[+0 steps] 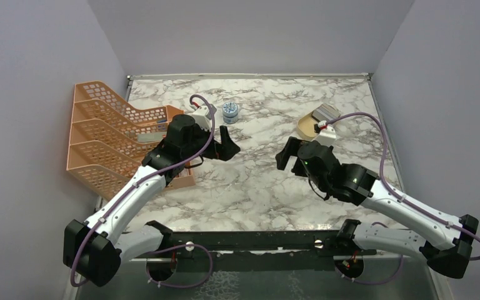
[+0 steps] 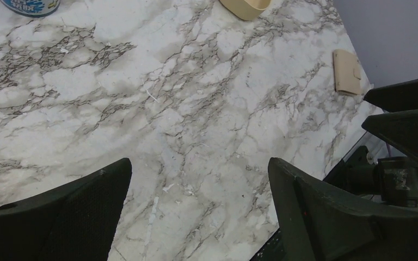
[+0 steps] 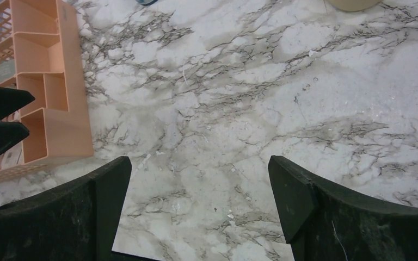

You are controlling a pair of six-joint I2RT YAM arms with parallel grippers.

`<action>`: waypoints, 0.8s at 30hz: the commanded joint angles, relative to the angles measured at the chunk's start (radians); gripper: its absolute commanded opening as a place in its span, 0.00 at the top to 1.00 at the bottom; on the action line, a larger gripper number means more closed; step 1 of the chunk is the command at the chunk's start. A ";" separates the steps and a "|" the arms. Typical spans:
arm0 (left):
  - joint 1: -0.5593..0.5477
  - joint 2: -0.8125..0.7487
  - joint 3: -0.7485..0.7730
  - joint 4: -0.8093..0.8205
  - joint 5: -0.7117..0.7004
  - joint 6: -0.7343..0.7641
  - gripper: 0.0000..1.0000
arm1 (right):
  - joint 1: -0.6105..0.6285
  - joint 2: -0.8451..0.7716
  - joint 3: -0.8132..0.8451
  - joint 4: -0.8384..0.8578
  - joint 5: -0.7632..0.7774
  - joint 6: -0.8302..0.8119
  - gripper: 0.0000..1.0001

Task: Put the credit cards into the card holder
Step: Move the card holder to the center of the board.

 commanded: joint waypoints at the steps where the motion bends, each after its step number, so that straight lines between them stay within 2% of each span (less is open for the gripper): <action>1: 0.006 -0.027 0.028 -0.046 -0.039 0.054 0.01 | 0.008 0.021 0.010 -0.047 0.073 0.037 0.00; 8: 0.006 -0.077 -0.004 -0.059 0.020 0.077 0.01 | 0.007 0.071 0.020 -0.076 0.162 0.043 0.00; 14: 0.006 -0.103 -0.041 -0.060 0.039 0.085 0.01 | -0.015 0.200 0.055 -0.162 0.212 0.073 0.00; 19: 0.005 -0.150 -0.069 -0.060 0.032 0.100 0.01 | -0.154 0.299 0.067 -0.170 0.133 0.031 0.00; 24: -0.001 -0.202 -0.096 -0.070 -0.017 0.131 0.01 | -0.347 0.322 0.029 -0.151 0.077 -0.009 0.00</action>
